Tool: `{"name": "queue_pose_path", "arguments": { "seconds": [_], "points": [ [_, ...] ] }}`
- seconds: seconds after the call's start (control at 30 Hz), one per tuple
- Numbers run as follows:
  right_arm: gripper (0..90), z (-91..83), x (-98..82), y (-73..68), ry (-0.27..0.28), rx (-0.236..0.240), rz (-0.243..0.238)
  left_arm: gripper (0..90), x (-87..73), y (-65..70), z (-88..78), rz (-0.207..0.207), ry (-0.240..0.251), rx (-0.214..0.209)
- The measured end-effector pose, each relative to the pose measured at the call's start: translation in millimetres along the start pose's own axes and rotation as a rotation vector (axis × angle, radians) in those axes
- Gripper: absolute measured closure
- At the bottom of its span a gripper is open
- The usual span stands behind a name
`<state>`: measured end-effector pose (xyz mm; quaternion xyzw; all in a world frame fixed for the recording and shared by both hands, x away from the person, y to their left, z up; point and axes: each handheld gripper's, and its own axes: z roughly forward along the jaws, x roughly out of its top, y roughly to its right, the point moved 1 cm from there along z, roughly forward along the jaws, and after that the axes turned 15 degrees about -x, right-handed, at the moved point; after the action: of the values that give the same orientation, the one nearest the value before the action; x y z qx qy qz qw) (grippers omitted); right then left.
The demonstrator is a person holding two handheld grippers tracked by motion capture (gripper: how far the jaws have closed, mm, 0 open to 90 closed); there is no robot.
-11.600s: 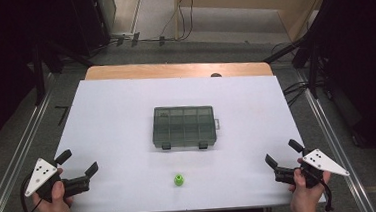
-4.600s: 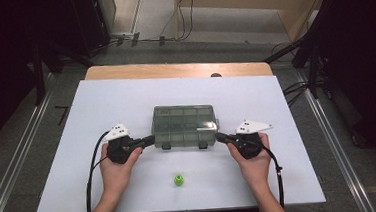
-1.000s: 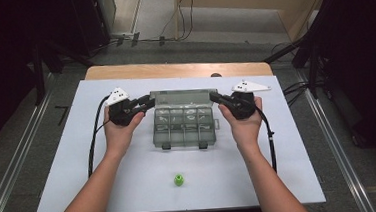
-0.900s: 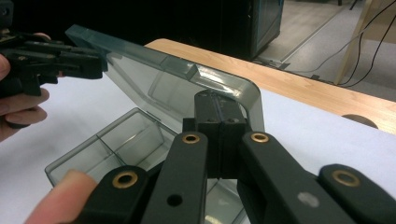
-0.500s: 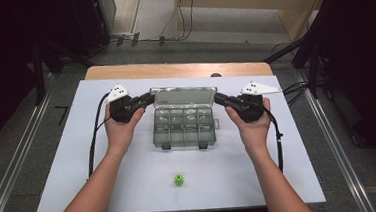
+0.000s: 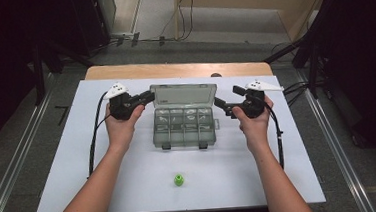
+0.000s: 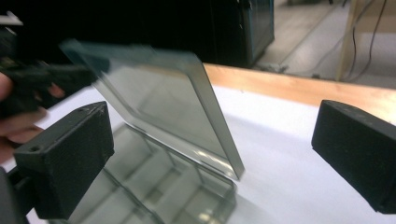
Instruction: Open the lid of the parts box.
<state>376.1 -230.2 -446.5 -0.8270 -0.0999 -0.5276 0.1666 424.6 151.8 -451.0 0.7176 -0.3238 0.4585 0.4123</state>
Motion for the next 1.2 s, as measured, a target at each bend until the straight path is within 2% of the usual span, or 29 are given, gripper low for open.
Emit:
{"name": "queue_pose_path", "arguments": {
  "seconds": [0.03, 0.07, 0.1, 0.13, 0.2, 0.23, 0.33, 0.43, 0.53, 0.57, 0.6, 0.67, 0.77, 0.83, 0.93, 1.07, 1.2],
  "points": [
    [0.0, 0.0, 0.0, 0.0, 0.0, 0.0, 0.0, 74.9, 0.0, 0.0, 0.0, 0.0, 0.0, 0.0],
    [4.1, 3.4, -2.1, -0.4, -0.014, 0.003, -0.007, 74.9, 0.0, -0.2, 0.3, -0.002, 0.003, 0.002],
    [14.8, 9.5, -5.8, -3.5, -0.025, -0.055, -0.014, 74.9, -0.1, -0.5, 0.4, -0.003, 0.004, 0.001],
    [17.9, 12.6, -7.6, -4.9, -0.033, -0.067, -0.016, 74.9, -0.2, -1.1, 0.8, -0.007, 0.006, 0.002],
    [30.5, 18.6, -10.5, -7.5, -0.044, -0.082, -0.022, 74.8, -0.4, -2.1, 1.6, -0.003, 0.008, 0.004],
    [35.1, 21.5, -11.9, -8.7, -0.046, -0.078, -0.034, 74.8, -0.5, -2.5, 1.9, -0.004, 0.009, 0.004],
    [50.0, 28.8, -15.4, -12.2, -0.04, -0.118, -0.066, 74.8, -0.2, -4.5, 3.2, -0.01, 0.014, 0.006],
    [59.6, 31.4, -15.6, -14.1, -0.016, -0.123, -0.065, 74.8, 0.5, -5.8, 4.3, -0.009, 0.014, 0.011],
    [66.6, 33.9, -15.0, -14.4, -0.005, -0.17, -0.057, 74.8, 0.5, -7.1, 5.5, -0.008, 0.018, 0.011],
    [66.6, 33.9, -15.0, -14.4, -0.005, -0.17, -0.057, 74.8, 0.5, -7.1, 5.5, -0.008, 0.018, 0.011],
    [71.3, 35.6, -14.8, -14.0, -0.001, -0.18, -0.05, 74.9, 0.2, -8.1, 6.7, -0.01, 0.019, 0.012],
    [79.2, 36.8, -14.5, -15.4, 0.008, -0.184, -0.066, 74.9, -0.3, -8.7, 8.0, -0.012, 0.01, 0.021],
    [81.9, 37.5, -14.1, -19.8, 0.008, -0.218, -0.094, 74.9, -1.4, -10.1, 9.4, -0.012, 0.007, 0.025],
    [82.3, 38.6, -13.3, -21.0, 0.005, -0.232, -0.09, 73.6, -4.4, -13.1, 12.8, -0.028, -0.021, 0.047],
    [82.7, 40.9, -11.9, -20.4, 0.0, -0.238, -0.084, 72.0, -8.5, -15.8, 17.0, -0.04, -0.042, 0.078],
    [82.8, 43.2, -11.0, -19.3, -0.005, -0.236, -0.072, 72.4, -11.1, -17.2, 21.0, -0.044, -0.045, 0.094],
    [82.9, 48.0, -8.6, -16.4, -0.013, -0.232, -0.061, 74.1, -18.2, -19.3, 28.5, -0.048, -0.083, 0.121]
  ]
}}
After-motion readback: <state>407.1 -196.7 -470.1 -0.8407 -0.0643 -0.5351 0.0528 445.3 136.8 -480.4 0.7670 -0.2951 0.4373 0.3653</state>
